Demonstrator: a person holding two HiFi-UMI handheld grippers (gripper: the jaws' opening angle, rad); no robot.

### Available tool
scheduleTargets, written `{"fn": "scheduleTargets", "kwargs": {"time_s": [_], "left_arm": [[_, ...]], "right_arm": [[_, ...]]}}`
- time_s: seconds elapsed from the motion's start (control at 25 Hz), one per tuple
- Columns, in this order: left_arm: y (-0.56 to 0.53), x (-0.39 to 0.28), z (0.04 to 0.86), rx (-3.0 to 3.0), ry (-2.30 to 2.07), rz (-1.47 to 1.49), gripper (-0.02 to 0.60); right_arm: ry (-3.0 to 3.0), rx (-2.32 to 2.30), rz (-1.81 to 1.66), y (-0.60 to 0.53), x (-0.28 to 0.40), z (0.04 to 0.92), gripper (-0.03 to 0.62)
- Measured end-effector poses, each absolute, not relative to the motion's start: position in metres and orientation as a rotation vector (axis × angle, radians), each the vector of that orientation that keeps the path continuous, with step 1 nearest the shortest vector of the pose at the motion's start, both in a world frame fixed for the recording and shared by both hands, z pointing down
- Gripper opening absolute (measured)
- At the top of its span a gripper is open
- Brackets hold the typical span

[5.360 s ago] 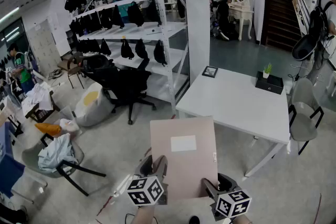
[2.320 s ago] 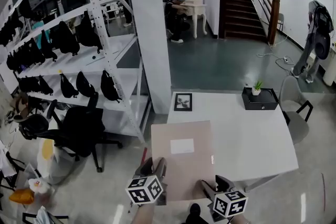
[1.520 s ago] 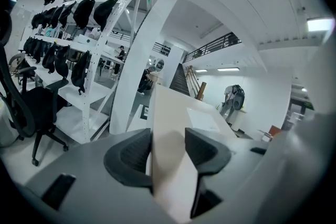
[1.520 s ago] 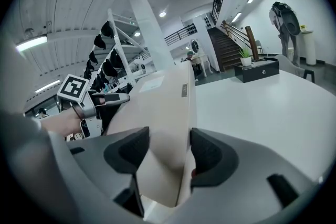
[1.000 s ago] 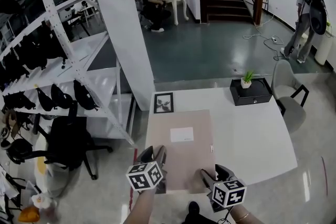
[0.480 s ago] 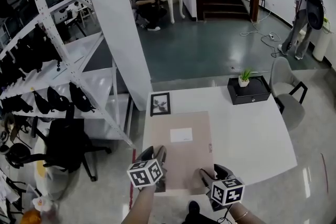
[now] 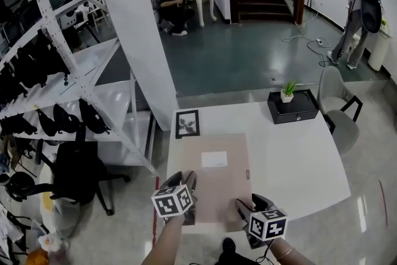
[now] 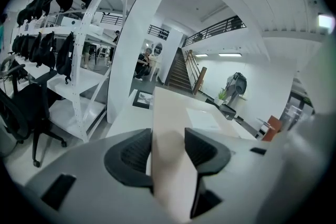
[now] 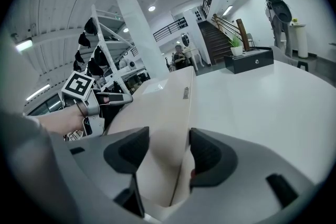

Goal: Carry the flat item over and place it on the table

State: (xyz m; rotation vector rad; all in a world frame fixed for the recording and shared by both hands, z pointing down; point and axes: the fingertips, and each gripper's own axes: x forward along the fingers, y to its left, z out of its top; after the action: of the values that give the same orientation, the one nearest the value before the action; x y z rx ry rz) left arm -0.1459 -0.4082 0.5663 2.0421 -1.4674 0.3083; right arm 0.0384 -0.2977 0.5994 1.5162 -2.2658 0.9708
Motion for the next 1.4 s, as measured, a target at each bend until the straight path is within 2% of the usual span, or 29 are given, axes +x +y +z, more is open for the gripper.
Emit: {"fn": "scheduleTargets", "kwargs": {"time_s": [0.72,1.4], "left_arm": [[-0.419,-0.148,0.582,1.968,-1.477,0.382,0.169],[-0.425,-0.151,0.588,1.941,-1.477,0.401,0.169]], "right_arm": [[-2.251,1.501,1.013,-0.306,0.041,0.609,0.245],[-2.246,1.493,1.016,-0.312,0.039,0.610,0.247]]}}
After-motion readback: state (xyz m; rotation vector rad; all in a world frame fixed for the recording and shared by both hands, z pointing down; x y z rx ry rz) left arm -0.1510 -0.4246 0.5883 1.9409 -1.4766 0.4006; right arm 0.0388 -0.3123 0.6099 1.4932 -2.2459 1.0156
